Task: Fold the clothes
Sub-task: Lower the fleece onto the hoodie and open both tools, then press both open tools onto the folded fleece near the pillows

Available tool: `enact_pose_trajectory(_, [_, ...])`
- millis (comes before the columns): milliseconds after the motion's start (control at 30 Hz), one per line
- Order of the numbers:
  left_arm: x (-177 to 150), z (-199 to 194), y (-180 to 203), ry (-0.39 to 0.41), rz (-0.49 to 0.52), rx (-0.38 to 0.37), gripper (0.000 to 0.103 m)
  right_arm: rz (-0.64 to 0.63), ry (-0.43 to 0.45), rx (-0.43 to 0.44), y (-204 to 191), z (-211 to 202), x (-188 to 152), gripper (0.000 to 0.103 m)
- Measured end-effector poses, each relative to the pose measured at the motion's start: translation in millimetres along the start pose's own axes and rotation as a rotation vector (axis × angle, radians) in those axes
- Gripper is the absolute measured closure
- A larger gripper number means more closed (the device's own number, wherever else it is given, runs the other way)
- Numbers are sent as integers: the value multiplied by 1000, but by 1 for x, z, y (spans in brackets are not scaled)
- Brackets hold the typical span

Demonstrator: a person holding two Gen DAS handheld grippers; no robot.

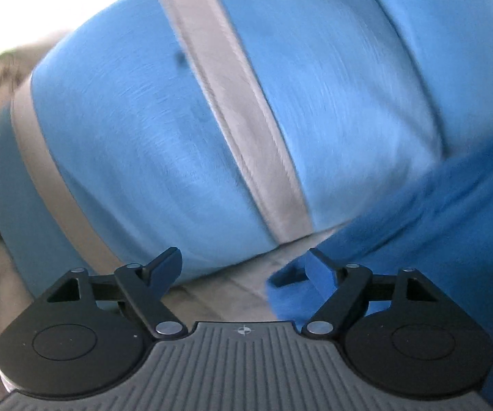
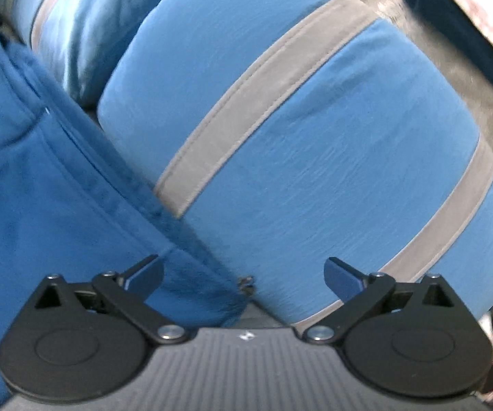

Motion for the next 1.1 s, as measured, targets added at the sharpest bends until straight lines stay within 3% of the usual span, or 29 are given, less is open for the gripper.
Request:
enact_pose_trajectory(167, [6, -20, -14, -50, -180, -138, 24, 100, -9, 106, 18, -10, 1, 0])
enact_pose_trajectory(433, [14, -38, -16, -186, -315, -334, 24, 296, -44, 265, 30, -28, 23, 0])
enact_pose_trajectory(667, [9, -31, -12, -258, -365, -376, 24, 381, -80, 370, 18, -27, 36, 0])
enact_pose_trajectory(833, [0, -43, -18, -273, -373, -402, 24, 384, -91, 394, 3, -19, 33, 0])
enact_pose_trajectory(1100, [-18, -21, -7, -267, -439, -477, 24, 443, -78, 436, -11, 3, 23, 0])
Point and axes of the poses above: each gripper's, at about its wrist camera, not at the fingertips, and z roughly the way its jaws point, y to its right, x to its top, the point moved 1 cm from there along z, roughly the way its jaws point, and after that the axes turned 6 degrees about x, right-handed, at the moved point
